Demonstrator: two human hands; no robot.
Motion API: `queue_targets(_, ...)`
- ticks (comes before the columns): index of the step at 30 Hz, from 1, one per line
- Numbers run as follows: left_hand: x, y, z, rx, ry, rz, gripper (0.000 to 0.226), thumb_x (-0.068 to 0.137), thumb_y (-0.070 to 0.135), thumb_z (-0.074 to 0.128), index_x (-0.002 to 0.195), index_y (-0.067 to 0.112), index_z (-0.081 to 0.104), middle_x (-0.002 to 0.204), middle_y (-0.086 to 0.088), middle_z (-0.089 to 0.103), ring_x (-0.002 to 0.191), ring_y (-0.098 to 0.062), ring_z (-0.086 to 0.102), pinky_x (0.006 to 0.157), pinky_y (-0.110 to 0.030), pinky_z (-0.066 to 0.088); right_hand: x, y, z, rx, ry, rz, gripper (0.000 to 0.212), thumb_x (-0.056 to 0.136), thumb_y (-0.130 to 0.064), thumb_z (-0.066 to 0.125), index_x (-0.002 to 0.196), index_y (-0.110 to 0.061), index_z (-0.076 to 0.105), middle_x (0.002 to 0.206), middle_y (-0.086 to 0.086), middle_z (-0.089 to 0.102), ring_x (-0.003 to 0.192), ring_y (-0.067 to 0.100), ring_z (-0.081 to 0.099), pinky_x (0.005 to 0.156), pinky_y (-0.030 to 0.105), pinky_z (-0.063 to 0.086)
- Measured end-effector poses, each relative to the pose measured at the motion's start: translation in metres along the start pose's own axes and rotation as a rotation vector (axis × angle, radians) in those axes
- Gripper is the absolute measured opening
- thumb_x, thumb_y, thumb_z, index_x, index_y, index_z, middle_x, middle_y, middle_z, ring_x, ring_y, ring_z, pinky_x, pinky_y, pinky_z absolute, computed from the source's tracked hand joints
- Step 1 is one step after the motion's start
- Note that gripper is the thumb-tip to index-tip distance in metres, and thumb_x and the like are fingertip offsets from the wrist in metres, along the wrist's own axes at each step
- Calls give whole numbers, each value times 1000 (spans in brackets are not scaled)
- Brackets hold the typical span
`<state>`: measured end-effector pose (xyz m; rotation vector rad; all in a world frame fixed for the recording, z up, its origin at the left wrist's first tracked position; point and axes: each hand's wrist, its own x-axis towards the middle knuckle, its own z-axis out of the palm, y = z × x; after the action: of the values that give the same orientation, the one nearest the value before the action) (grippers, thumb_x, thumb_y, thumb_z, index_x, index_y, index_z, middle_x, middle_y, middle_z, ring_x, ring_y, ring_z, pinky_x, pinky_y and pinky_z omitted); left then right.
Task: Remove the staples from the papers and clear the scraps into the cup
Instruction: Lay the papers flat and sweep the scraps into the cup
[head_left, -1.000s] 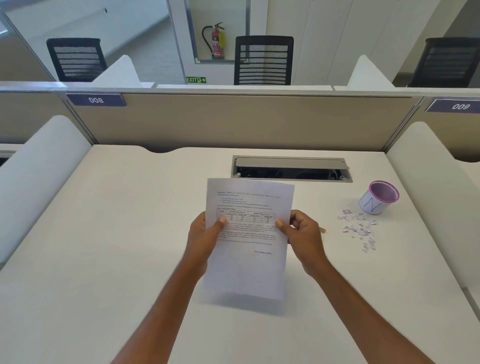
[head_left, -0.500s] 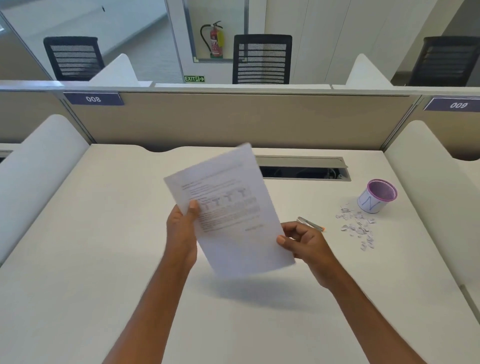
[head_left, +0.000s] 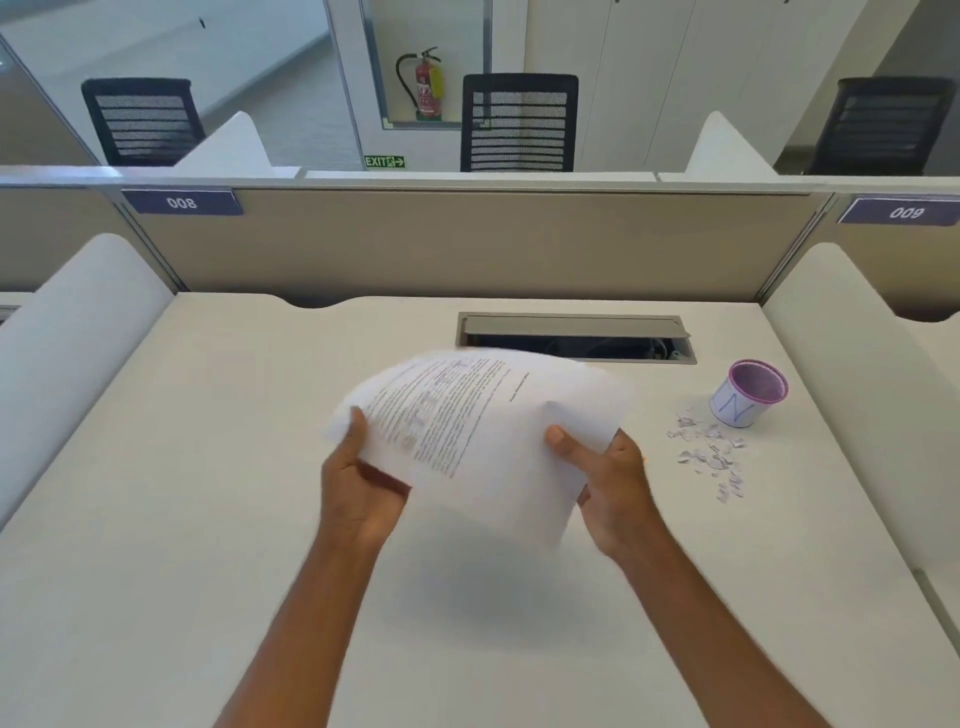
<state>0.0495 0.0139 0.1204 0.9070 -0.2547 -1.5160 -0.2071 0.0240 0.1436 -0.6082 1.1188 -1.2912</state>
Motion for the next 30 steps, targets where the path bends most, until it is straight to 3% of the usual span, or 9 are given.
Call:
queue_targets(3, 0, 33, -25, 49, -51, -54, 69, 111, 67, 41, 131, 13, 79, 127, -13, 80, 113, -33, 79, 96, -48, 65, 11, -22, -22, -92, -117, 104, 40, 89, -5, 79, 128, -8, 74, 125, 14, 80, 111, 31, 77, 100, 49, 59)
queue_targets(5, -1, 49, -33, 144, -193, -150, 77, 106, 74, 45, 138, 11, 74, 129, -18, 79, 115, -38, 77, 99, -53, 61, 19, -31, -37, -162, -192, 163, 43, 87, -5, 80, 129, -8, 74, 126, 16, 79, 113, 35, 75, 103, 50, 58)
queue_targets(7, 0, 54, -32, 387, -279, -178, 61, 98, 59, 69, 133, 10, 77, 125, -19, 80, 111, -36, 79, 94, -49, 65, 24, -37, -44, -256, -261, 189, 45, 87, -5, 81, 131, -8, 72, 127, 16, 78, 113, 35, 76, 102, 51, 59)
queue_targets(10, 2, 44, -25, 661, -308, -142, 46, 96, 27, 72, 135, 3, 75, 135, -23, 76, 119, -38, 77, 99, -49, 66, 29, -41, -47, -364, -277, 151, 44, 87, -7, 83, 130, -11, 73, 121, 10, 81, 108, 31, 79, 87, 41, 65)
queue_targets(13, 5, 20, -22, 662, -245, -3, 45, 92, 25, 76, 131, 3, 76, 132, -19, 79, 122, -36, 77, 103, -47, 62, 35, -33, -49, -435, -150, 32, 38, 86, -8, 87, 121, -15, 76, 113, 4, 83, 106, 30, 79, 82, 35, 63)
queue_targets(17, 9, -16, -21, 669, -78, 142, 34, 87, 31, 79, 114, 11, 81, 114, -7, 85, 104, -22, 79, 95, -38, 60, 42, -3, -54, -448, 17, -79, 28, 87, -8, 88, 109, -22, 79, 106, -3, 84, 102, 26, 78, 90, 40, 64)
queue_targets(21, 15, -40, -28, 654, -10, 154, 33, 87, 33, 78, 113, 13, 80, 109, -4, 85, 99, -18, 78, 93, -38, 59, 44, 25, -67, -417, 56, -77, 26, 89, -5, 86, 108, -22, 80, 106, -2, 85, 104, 25, 79, 96, 42, 63)
queue_targets(25, 19, -54, -42, 630, -47, 98, 35, 93, 30, 85, 120, 9, 80, 118, -14, 83, 111, -31, 77, 101, -49, 58, 41, 50, -80, -370, 50, -9, 39, 83, 4, 89, 116, -14, 78, 115, 7, 83, 112, 32, 77, 103, 51, 60)
queue_targets(30, 20, -61, -46, 664, -18, 89, 24, 100, 20, 76, 121, 11, 79, 116, -8, 84, 107, -19, 78, 102, -41, 57, 39, 60, -86, -347, 60, 8, 45, 78, 11, 89, 115, -11, 77, 112, 9, 83, 106, 26, 78, 96, 42, 61)
